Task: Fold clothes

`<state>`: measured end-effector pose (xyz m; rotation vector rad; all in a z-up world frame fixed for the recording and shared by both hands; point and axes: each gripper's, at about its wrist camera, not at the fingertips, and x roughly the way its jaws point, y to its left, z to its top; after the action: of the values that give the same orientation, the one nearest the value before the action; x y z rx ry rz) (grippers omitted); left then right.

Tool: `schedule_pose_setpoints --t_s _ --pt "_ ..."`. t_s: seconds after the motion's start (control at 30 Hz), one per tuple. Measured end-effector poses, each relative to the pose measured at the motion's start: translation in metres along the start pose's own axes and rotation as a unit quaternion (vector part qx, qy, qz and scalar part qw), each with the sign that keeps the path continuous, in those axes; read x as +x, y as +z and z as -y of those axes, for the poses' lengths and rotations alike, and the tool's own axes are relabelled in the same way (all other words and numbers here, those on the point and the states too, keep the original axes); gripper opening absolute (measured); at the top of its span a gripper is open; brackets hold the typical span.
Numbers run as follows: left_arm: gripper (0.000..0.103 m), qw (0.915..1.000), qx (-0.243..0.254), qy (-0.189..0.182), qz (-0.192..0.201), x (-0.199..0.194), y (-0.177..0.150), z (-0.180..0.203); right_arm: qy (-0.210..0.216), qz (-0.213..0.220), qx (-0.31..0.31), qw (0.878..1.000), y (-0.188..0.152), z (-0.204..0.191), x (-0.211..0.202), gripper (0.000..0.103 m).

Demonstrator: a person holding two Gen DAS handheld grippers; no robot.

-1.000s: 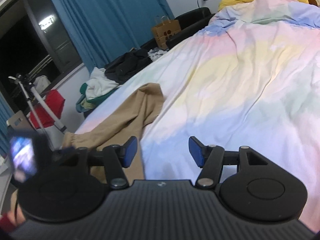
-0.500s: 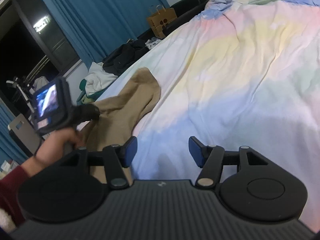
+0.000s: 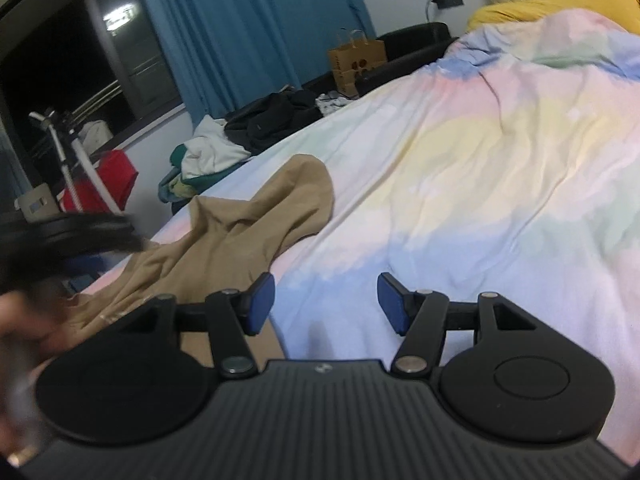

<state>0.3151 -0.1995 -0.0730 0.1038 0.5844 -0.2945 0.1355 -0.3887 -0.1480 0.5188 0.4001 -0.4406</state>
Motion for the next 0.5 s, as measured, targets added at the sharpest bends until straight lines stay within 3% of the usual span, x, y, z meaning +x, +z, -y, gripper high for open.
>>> schedule_pose_setpoints --t_s 0.1,0.2,0.37,0.5 --pt "0.063 0.9993 -0.032 0.015 0.007 -0.080 -0.014 -0.018 -0.001 -0.001 -0.007 1.000 0.001 -0.003 -0.003 0.060" --pt "0.079 0.9992 -0.034 0.021 0.006 -0.163 -0.025 -0.012 -0.008 -0.014 0.008 1.000 0.000 -0.001 -0.001 0.060" --pt "0.100 0.9997 -0.024 -0.002 -0.003 -0.271 -0.040 0.019 -0.032 -0.035 0.025 0.999 -0.001 0.002 0.007 0.060" --pt "0.103 0.9982 -0.021 -0.033 -0.046 -0.325 -0.049 0.035 -0.028 -0.030 0.014 0.999 0.000 -0.005 0.004 0.060"
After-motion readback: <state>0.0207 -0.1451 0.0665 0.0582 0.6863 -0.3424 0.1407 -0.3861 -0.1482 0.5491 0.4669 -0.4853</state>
